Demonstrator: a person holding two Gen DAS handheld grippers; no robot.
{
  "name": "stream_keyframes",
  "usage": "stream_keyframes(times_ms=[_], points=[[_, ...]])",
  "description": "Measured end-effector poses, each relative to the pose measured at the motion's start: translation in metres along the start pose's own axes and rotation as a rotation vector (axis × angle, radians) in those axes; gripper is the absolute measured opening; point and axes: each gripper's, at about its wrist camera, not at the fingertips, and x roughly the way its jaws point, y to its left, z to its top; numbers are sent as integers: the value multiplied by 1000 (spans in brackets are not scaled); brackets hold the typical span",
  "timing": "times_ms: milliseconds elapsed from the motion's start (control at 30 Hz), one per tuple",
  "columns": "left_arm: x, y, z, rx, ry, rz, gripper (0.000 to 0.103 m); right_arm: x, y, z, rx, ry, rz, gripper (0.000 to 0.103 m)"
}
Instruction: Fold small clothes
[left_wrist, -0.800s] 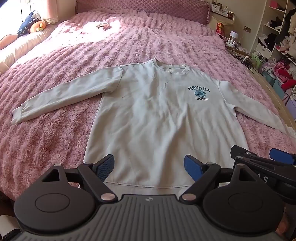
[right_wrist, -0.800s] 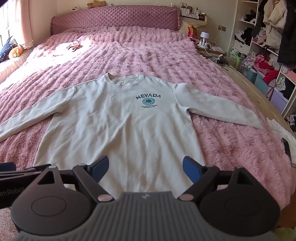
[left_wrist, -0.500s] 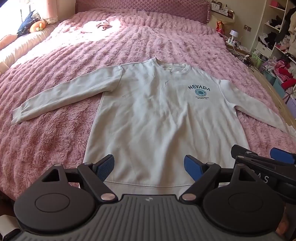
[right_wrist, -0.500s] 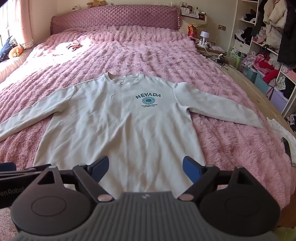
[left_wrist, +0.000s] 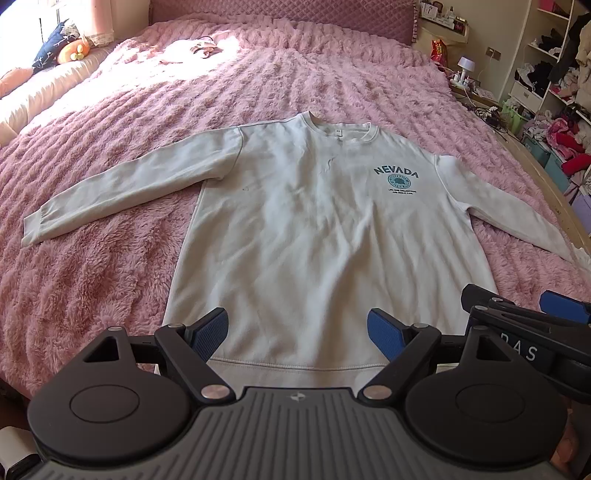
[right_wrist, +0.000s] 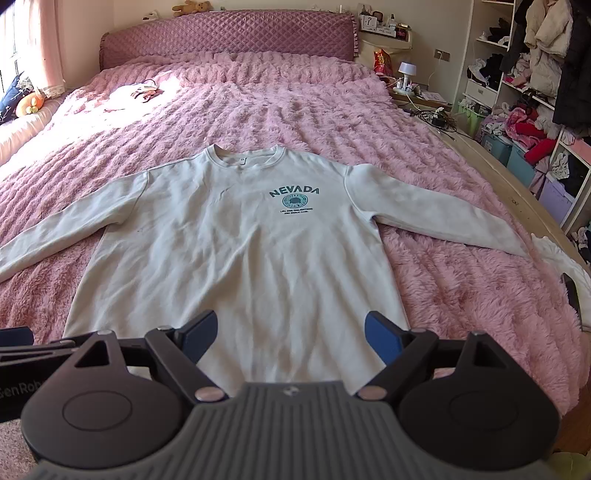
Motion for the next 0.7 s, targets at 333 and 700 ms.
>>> stream_keyframes(times_ms=[333, 700], points=[[3, -1, -1, -4, 7, 0, 99, -1, 0, -1, -13, -4, -13, 83], [4, 7, -3, -23, 20, 2, 99, 1, 1, 0, -9, 8, -10, 83]])
